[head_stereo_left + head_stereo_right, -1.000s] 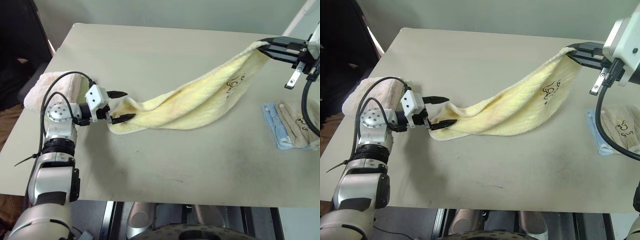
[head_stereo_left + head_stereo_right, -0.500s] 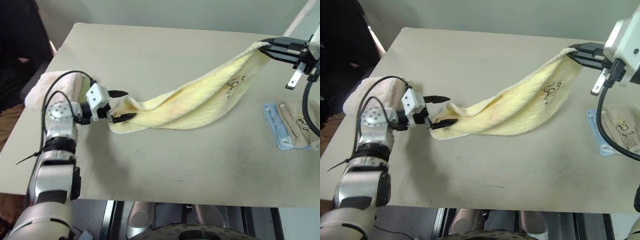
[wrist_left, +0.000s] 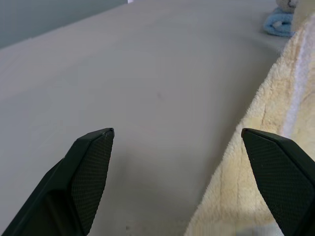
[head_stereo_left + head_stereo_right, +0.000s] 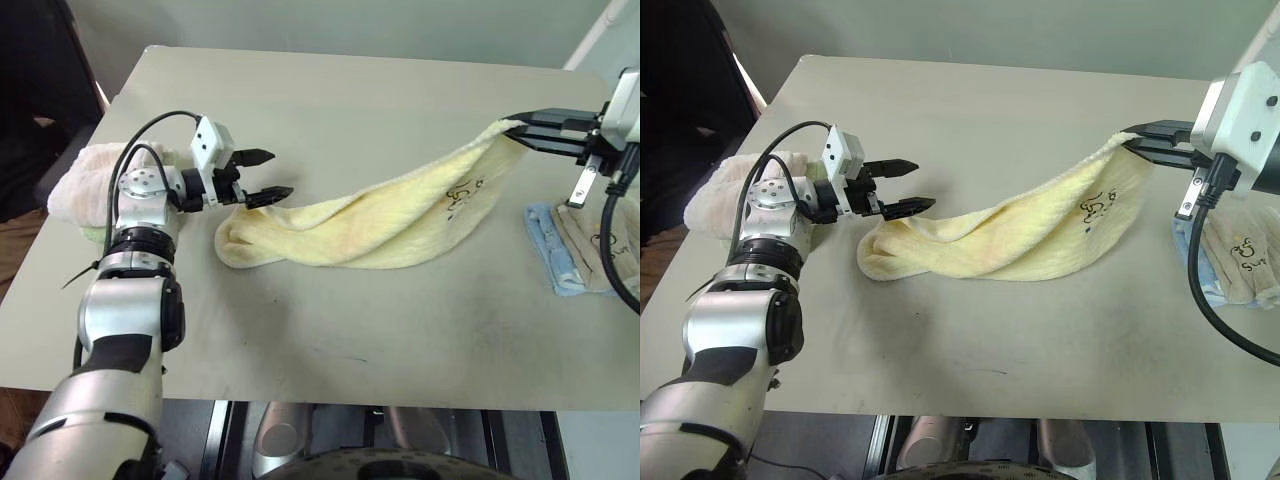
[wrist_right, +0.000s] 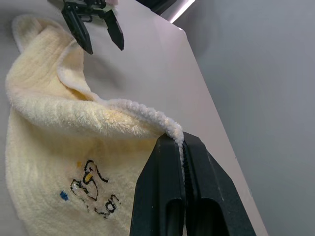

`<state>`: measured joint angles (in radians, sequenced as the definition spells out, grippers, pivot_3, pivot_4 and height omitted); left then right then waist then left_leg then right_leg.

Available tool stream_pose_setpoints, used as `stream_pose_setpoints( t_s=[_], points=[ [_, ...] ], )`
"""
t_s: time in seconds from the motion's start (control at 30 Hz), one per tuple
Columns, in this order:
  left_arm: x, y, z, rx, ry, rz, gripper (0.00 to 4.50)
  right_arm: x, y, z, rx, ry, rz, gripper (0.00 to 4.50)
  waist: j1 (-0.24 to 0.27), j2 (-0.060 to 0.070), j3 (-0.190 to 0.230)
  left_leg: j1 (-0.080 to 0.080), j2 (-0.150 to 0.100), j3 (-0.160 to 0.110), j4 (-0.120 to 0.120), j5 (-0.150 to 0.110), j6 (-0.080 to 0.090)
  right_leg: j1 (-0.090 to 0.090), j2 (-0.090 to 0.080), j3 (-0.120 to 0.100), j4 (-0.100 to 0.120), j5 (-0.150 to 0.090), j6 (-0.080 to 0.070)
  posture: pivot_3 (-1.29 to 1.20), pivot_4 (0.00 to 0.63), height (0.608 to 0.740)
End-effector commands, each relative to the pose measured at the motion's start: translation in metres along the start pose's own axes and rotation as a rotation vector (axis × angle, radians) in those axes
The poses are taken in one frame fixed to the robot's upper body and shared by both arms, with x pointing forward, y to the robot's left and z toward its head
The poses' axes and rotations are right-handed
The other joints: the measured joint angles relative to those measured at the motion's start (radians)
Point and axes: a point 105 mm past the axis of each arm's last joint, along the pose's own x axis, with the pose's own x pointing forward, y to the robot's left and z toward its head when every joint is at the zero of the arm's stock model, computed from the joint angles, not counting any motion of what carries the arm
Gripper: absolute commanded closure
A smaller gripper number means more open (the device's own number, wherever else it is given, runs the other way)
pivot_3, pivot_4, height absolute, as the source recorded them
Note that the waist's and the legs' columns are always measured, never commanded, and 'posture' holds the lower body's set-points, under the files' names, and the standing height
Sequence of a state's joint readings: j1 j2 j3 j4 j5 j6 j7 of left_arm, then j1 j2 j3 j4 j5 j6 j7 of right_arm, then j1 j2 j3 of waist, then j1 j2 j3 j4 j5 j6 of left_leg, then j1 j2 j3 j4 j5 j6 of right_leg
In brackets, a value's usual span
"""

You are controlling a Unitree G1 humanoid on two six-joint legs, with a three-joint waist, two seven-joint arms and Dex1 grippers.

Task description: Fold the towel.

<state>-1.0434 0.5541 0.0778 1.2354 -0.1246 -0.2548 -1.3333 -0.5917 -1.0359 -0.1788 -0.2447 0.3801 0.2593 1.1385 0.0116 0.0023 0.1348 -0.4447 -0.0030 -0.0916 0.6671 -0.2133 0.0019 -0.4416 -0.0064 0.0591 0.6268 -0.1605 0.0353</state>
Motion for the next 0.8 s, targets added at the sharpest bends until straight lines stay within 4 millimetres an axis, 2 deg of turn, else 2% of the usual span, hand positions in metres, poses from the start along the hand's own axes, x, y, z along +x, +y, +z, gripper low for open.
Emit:
stream_pose_setpoints(
  t_s=[0.03, 0.3, 0.63, 0.8],
  points=[
    [-0.013, 0.007, 0.011, -0.007, 0.031, -0.017, 0.00, -0.009, -0.004, 0.012, -0.041, -0.011, -0.018, 4.48, 0.000, 0.000, 0.000, 0.000, 0.000, 0.000, 0.000, 0.000, 0.000, 0.000, 0.000, 0.000, 0.000, 0.000, 0.000, 0.00, 0.150, 0.740],
    [-0.029, 0.001, 0.001, -0.076, 0.178, -0.115, 0.00, -0.009, 0.000, 0.011, -0.030, -0.004, 0.003, 4.48, 0.001, 0.000, 0.000, 0.000, 0.000, 0.000, 0.000, 0.000, 0.000, 0.000, 0.000, 0.000, 0.000, -0.002, -0.003, 0.00, 0.150, 0.740],
    [-0.022, -0.001, 0.001, -0.047, 0.221, -0.142, 0.00, -0.009, 0.002, 0.007, -0.031, 0.015, 0.009, 4.48, 0.004, 0.000, 0.000, -0.001, 0.000, 0.000, 0.001, 0.000, 0.001, 0.000, 0.000, 0.000, 0.000, -0.002, -0.003, 0.00, 0.150, 0.740],
    [-0.018, -0.009, -0.005, -0.064, 0.250, -0.196, 0.00, -0.010, 0.002, 0.007, -0.031, 0.026, 0.009, 4.48, 0.004, 0.000, 0.000, -0.001, 0.000, 0.000, 0.001, 0.000, 0.001, 0.000, 0.000, 0.000, 0.000, -0.001, -0.002, 0.00, 0.150, 0.740]
  ],
)
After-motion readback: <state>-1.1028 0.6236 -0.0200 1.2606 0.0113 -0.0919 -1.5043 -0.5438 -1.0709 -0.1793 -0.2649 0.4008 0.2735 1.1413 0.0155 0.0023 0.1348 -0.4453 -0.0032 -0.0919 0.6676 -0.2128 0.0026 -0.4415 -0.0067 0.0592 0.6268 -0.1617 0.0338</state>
